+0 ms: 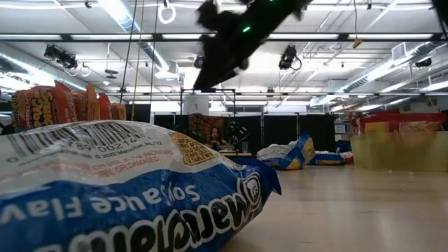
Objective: Sort Maruchan noodles
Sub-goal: Put the red noodle pack into the yellow bin
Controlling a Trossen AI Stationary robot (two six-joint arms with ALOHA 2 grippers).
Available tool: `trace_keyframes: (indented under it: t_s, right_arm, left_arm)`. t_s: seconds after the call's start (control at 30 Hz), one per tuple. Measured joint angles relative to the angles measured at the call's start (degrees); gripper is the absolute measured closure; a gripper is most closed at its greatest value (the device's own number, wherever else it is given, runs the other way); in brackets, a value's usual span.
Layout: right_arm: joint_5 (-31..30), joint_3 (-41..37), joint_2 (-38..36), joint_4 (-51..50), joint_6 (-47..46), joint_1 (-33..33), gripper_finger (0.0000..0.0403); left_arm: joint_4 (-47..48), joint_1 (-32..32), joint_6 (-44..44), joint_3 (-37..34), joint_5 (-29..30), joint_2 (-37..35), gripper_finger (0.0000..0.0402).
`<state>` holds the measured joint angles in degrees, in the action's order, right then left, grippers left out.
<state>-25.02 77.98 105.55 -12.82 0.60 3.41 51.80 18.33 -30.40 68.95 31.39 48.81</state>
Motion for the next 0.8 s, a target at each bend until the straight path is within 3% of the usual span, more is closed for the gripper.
trace_keyframes:
  t_s: [0.2,0.43,0.67,0.8]
  right_arm:
    - [-7.2,12.4,16.2,-0.2,6.9,0.6,0.0213]
    - [-11.5,20.5,26.4,-0.8,11.7,0.1,0.0213]
    - [-18.6,21.4,30.2,-3.0,14.4,-0.8,0.0214]
    - [-17.5,21.4,30.3,-6.0,10.1,-1.4,0.0233]
  left_arm:
    - [0.0,0.0,1.8,0.0,-0.2,-0.1,0.0292]
    - [0.0,0.0,3.4,0.0,-3.1,-0.1,0.0292]
    - [0.5,0.0,4.1,0.0,-6.0,-0.1,0.0292]
    - [0.5,0.0,4.6,0.0,-6.0,-0.1,0.0292]
